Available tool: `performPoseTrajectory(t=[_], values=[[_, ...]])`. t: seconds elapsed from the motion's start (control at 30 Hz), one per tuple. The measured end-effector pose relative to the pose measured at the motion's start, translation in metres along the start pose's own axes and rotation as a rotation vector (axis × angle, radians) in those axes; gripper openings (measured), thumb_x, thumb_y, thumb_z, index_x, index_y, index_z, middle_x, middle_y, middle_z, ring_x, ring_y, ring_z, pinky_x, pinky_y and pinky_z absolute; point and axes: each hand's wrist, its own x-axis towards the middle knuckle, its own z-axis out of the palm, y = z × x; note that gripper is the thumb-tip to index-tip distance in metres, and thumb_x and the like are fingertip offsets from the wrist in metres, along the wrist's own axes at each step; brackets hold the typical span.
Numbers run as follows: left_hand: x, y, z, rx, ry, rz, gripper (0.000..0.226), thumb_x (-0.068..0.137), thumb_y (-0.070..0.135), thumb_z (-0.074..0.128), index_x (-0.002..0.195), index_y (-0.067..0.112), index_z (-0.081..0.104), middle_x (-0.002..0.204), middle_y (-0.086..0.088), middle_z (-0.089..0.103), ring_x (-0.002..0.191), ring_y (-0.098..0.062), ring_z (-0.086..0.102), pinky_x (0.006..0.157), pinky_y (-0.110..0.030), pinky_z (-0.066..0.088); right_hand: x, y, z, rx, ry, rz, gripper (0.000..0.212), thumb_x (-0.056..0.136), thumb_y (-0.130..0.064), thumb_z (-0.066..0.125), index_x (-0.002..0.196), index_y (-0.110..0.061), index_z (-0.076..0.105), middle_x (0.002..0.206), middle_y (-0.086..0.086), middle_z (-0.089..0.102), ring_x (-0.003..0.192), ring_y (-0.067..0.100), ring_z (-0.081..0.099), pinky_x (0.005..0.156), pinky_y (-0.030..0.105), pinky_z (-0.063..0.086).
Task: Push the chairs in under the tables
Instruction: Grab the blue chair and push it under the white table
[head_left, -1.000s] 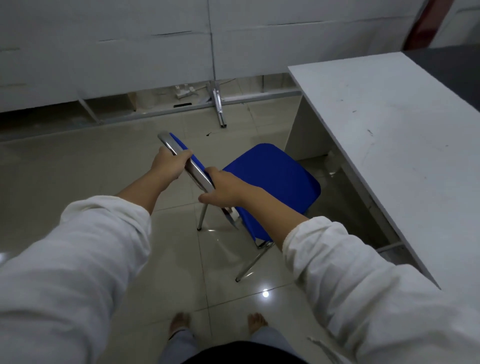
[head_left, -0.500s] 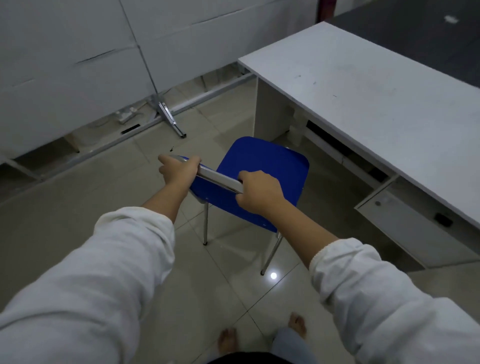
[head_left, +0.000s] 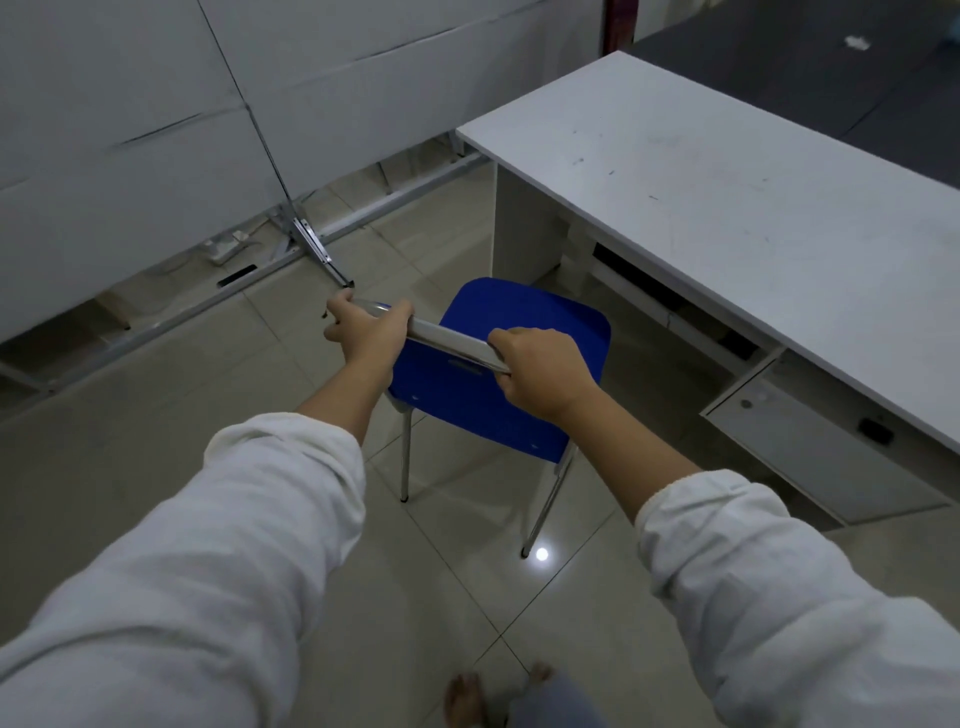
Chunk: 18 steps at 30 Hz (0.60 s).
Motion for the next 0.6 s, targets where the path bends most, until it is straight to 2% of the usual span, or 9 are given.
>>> performPoseTrajectory(t=[0.17, 0.23, 0.3, 0.4, 0.6], values=[[0.015, 0.010, 0.003, -0.003, -0.013, 0.022, 0.071, 0.077, 0.014, 0.064, 0.138, 0.021, 0.029, 0.141, -0.012, 0.023, 0.087, -0.015, 0.046, 0.079, -0.033, 0.053, 0.013, 0.003, -0.003, 0.019, 0.003, 0.021, 0.022, 0.090, -0.023, 0.054, 0.109, -0.011, 0.056, 0.093, 0.006, 0.063, 0.066, 0.015, 0.044, 0.046, 0.021, 0.023], [0.023, 0.010, -0.001, 0.009, -0.011, 0.015, 0.069, 0.077, 0.013, 0.064, 0.138, 0.021, 0.030, 0.141, -0.013, 0.024, 0.081, -0.011, 0.044, 0.085, -0.036, 0.054, 0.017, -0.004, 0.000, 0.041, -0.018, 0.029, 0.023, 0.090, -0.021, 0.055, 0.111, -0.011, 0.054, 0.097, 0.007, 0.061, 0.068, 0.016, 0.045, 0.052, 0.024, 0.031], [0.032, 0.008, -0.007, 0.022, -0.018, 0.002, 0.069, 0.079, 0.012, 0.065, 0.138, 0.021, 0.030, 0.142, -0.013, 0.024, 0.088, -0.016, 0.046, 0.089, -0.039, 0.055, 0.022, -0.012, 0.006, 0.068, -0.056, 0.024, 0.028, 0.090, -0.020, 0.055, 0.116, -0.011, 0.051, 0.102, 0.008, 0.059, 0.071, 0.016, 0.045, 0.056, 0.028, 0.035], [0.043, 0.004, -0.014, 0.011, -0.061, 0.005, 0.072, 0.078, 0.011, 0.067, 0.138, 0.024, 0.029, 0.142, -0.014, 0.025, 0.103, -0.023, 0.049, 0.090, -0.042, 0.055, 0.026, -0.020, 0.012, 0.079, -0.084, 0.015, 0.032, 0.091, -0.019, 0.055, 0.122, -0.011, 0.047, 0.107, 0.010, 0.058, 0.072, 0.016, 0.045, 0.054, 0.026, 0.032], [0.054, 0.005, -0.015, 0.020, -0.082, 0.049, 0.070, 0.077, 0.013, 0.067, 0.137, 0.022, 0.031, 0.140, -0.011, 0.025, 0.097, -0.020, 0.047, 0.087, -0.040, 0.056, 0.034, -0.022, 0.013, 0.102, -0.109, 0.042, 0.031, 0.092, -0.021, 0.054, 0.121, -0.014, 0.045, 0.104, 0.008, 0.060, 0.073, 0.015, 0.047, 0.054, 0.025, 0.034]])
